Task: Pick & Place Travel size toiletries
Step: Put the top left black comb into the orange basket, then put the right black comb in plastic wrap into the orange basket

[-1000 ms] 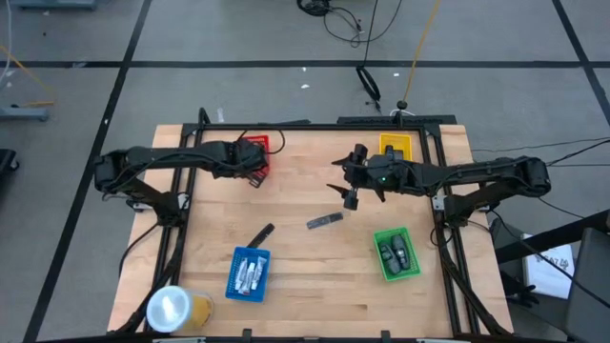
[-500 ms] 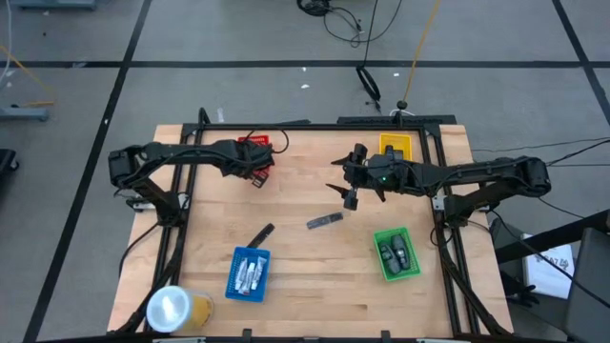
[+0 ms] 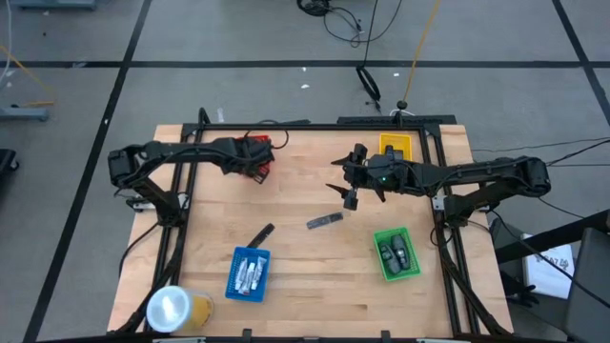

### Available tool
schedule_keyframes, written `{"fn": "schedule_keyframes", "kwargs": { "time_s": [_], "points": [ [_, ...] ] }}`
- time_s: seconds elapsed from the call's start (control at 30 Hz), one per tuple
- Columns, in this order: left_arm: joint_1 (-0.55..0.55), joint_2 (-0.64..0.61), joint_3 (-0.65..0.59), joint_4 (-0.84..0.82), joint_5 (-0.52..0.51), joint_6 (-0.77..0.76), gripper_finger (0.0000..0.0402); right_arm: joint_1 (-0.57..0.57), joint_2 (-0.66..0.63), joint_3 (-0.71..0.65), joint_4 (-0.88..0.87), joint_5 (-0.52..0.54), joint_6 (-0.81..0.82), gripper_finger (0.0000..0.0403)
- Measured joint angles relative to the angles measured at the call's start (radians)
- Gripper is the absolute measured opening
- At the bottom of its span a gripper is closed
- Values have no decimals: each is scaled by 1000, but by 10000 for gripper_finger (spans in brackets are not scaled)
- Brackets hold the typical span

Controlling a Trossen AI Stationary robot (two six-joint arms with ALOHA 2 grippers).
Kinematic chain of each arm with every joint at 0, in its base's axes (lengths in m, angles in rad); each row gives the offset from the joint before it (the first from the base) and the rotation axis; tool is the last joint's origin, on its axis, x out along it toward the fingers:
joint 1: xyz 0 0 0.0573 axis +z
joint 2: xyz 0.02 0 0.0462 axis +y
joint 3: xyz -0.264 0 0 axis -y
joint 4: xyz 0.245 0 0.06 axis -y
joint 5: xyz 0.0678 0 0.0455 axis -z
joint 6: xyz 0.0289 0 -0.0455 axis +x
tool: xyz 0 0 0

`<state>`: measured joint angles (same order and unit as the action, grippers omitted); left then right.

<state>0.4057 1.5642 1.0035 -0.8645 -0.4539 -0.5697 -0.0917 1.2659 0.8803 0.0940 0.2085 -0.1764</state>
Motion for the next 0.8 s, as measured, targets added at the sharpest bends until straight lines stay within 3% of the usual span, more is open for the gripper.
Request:
{"fn": "schedule_keyframes", "kwargs": {
  "time_s": [0.2,0.47,0.8],
  "points": [
    [50,0,0,3,-19,15,243,0,0,0,0,0,0,297],
    [48,-1,27,-2,61,21,246,0,0,0,0,0,8,297],
    [34,-1,95,-31,16,46,246,2,0,0,-3,-1,8,297]
  ]
}}
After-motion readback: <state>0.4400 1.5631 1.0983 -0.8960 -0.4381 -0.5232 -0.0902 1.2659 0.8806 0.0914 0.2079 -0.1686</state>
